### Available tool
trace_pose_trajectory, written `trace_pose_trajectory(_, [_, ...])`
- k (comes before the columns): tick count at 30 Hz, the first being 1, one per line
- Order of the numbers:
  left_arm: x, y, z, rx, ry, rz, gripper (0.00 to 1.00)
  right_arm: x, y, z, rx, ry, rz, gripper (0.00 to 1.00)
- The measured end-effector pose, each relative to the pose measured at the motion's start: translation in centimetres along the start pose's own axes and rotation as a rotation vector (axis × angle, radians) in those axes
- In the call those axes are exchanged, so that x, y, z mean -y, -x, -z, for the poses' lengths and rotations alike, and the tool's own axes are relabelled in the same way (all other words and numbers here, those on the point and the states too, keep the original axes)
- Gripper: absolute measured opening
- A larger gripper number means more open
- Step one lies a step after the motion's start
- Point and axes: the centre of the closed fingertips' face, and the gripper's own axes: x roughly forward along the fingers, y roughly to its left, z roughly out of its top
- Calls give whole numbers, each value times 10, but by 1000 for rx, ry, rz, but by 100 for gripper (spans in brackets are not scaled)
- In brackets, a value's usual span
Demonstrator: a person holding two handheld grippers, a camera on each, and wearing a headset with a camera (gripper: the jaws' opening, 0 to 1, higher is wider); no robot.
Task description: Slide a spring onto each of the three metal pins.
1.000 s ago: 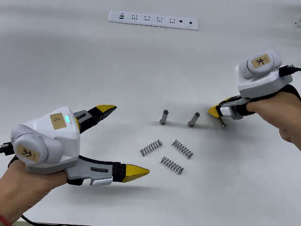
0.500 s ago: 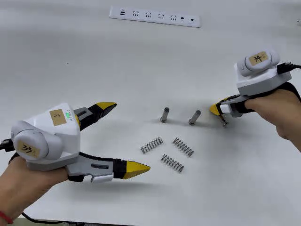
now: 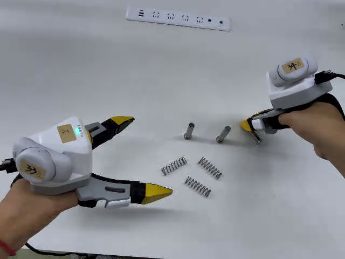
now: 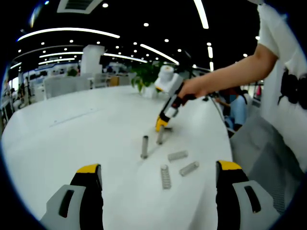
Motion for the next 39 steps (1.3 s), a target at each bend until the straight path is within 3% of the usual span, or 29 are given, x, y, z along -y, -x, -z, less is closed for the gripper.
trace_pose_trajectory(39, [2,0,-4,2,-11,9,100,-12,26,-8,89,57,-15,9])
